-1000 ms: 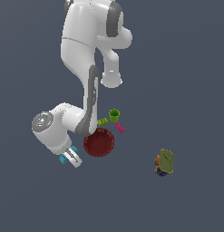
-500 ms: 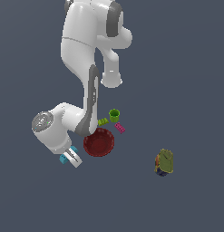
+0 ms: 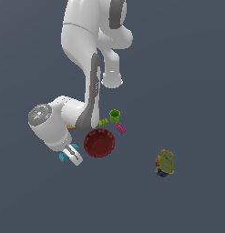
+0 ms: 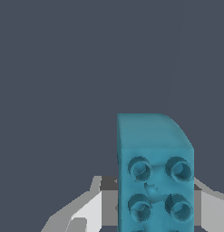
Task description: Pick up a designated object from a clutter of objects.
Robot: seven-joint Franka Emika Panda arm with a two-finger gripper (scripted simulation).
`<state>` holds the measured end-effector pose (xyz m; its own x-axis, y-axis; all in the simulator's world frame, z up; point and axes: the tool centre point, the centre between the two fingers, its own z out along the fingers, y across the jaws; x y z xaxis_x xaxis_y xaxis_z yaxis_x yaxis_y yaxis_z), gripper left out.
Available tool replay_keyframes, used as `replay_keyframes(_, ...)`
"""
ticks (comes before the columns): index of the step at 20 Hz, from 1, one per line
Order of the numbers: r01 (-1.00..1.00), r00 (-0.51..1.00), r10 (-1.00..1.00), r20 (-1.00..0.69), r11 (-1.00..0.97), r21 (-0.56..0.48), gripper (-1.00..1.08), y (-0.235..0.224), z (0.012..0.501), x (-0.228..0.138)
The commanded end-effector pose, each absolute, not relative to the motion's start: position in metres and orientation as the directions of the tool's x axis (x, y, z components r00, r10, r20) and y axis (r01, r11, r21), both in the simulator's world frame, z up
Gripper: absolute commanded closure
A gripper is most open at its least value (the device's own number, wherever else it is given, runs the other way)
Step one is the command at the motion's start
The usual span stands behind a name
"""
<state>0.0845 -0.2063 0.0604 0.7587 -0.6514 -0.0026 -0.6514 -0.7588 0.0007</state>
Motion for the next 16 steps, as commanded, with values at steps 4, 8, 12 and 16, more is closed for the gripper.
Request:
replay_keyframes(4,-0.651,0.759,-0.651,-0.001,-0.759,-0.001,1.08,-0.194,0.109,0.086)
replay_keyframes(8,-0.652,0.758,-0.652,-0.001,-0.758,-0.001,1.08,-0.183,0.155,0.086)
replay_keyframes(12,-0.652,0.758,-0.652,0.0,-0.758,0.0,1.08,-0.171,0.203,0.087)
replay_keyframes(16,-0.653,0.758,-0.653,0.0,-0.758,0.001,1.08,-0.16,0.251,0.088)
